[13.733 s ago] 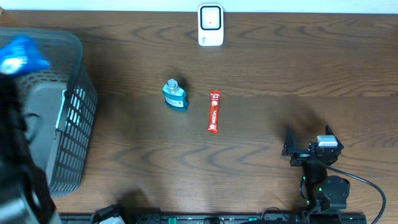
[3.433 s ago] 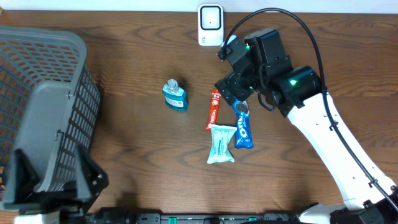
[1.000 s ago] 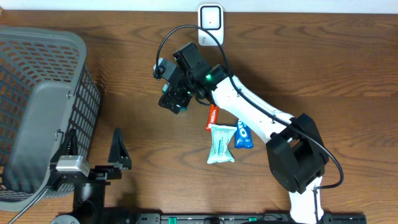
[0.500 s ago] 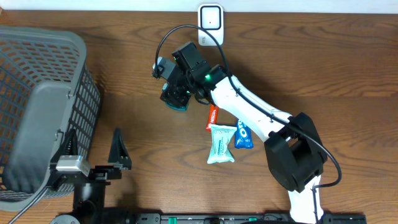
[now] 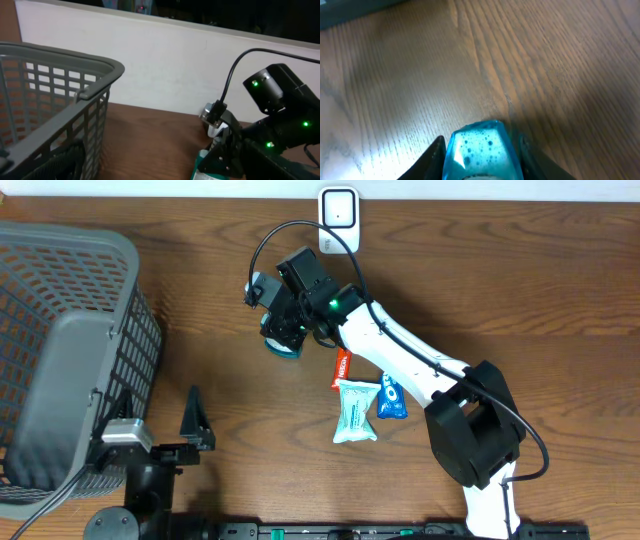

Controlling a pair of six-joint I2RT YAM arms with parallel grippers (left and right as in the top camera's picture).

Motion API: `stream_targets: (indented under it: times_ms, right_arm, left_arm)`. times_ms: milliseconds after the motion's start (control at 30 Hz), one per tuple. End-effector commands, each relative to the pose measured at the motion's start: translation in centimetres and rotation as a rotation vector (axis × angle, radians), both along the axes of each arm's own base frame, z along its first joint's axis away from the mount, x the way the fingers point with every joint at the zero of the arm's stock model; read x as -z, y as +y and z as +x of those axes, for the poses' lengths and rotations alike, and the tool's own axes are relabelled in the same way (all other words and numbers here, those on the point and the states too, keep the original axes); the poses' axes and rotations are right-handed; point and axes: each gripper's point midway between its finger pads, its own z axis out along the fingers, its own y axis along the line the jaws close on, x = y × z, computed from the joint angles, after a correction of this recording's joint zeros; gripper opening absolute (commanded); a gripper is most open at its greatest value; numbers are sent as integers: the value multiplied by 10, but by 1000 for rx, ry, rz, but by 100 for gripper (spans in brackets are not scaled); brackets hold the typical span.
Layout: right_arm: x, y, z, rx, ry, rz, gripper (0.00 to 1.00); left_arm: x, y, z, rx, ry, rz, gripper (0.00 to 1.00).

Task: Scan the item barcode
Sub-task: 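Move the right gripper over the teal bottle and grasp its cap, then lift the teal bottle and tilt it toward the scanner with right gripper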

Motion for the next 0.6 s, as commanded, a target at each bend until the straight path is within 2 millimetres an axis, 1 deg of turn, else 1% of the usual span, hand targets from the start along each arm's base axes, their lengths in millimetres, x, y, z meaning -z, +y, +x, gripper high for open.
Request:
stream_targets:
  times_ms: [0,67,167,267,333,400,433,467,500,567]
  right_arm:
    - [14,1,-3,-7,24,-24,23]
    - [15,1,-4,-8,28,-27,20]
    - [18,-1,-6,-8,42,-40,22]
    - [21,-3,-9,-17,49,-54,33]
    - [23,-4,-9,-15,50,-59,48]
    - [25,-4,-8,-15,52,-61,50]
    - [26,-4,-8,-15,52,-61,52]
    - [27,-4,-8,-16,53,-62,57]
    - [29,-4,-8,-21,53,-66,58]
    - [32,-4,-9,-20,58,-70,58]
  left_arm:
    - [4,4,2,-19,8,-2,98]
    - [3,4,2,-19,7,-2,98]
    - [4,3,2,-19,8,-2,98]
    - [3,3,2,-19,7,-2,98]
    - [3,3,2,-19,7,-2,98]
    - [4,3,2,-19,8,-2,98]
    - [3,3,2,-19,7,-2,98]
    - [4,3,2,-19,8,-2,98]
    - [3,3,2,-19,7,-2,98]
    - [3,3,2,-19,7,-2,98]
